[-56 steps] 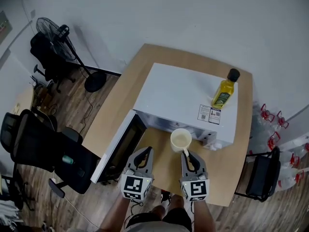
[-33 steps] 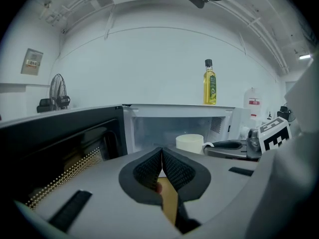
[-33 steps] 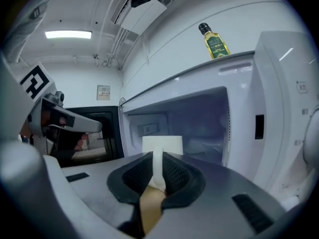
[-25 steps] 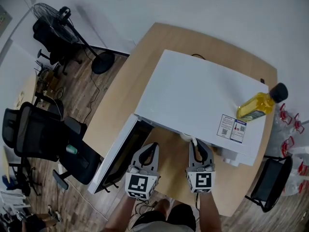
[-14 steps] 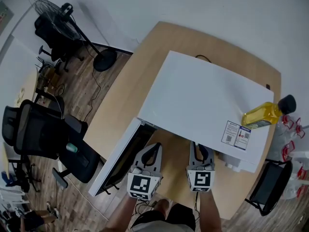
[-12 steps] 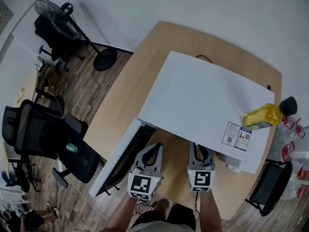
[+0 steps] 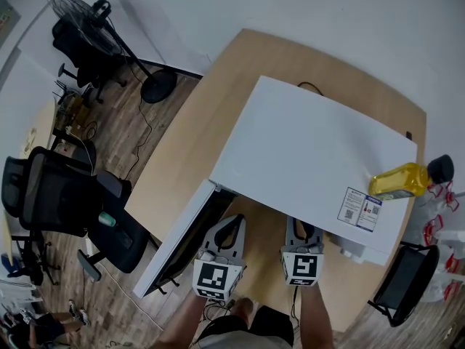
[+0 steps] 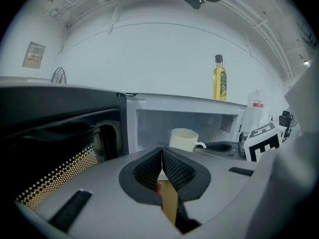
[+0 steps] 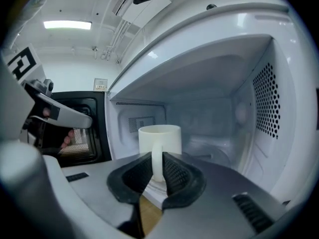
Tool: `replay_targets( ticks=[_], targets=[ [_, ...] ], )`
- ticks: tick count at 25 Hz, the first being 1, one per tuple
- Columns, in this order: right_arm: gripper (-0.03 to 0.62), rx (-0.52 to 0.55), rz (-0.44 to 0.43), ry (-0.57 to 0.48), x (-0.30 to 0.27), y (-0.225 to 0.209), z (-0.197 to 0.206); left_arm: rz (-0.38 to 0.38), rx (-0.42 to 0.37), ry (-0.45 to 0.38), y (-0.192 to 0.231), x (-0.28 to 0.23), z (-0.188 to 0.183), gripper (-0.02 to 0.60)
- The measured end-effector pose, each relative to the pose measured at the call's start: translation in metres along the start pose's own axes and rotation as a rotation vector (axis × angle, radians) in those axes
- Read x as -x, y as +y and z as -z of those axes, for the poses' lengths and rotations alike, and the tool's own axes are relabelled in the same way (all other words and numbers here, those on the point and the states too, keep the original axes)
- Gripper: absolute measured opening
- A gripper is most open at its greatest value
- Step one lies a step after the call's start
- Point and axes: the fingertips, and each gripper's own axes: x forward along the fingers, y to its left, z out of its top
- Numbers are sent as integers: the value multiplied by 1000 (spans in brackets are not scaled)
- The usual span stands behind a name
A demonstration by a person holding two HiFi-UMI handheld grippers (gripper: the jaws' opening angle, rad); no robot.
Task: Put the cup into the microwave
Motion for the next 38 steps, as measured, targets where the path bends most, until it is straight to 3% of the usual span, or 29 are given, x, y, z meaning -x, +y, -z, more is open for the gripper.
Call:
replay_targets(
  ticks=[7, 13, 31, 38],
  targets=[
    [62, -39, -22, -4, 1, 1, 1, 0, -2, 3, -2, 4, 4, 25],
    [212, -60, -41, 2, 2, 5, 0, -1, -8, 0, -3, 9, 2, 25],
    [212, -33, -45, -9, 35, 11, -23, 3, -31, -45, -16, 37, -20, 25],
    [180, -32, -25, -42, 64, 11, -45, 21, -50, -90, -28, 57, -40, 25]
  ],
)
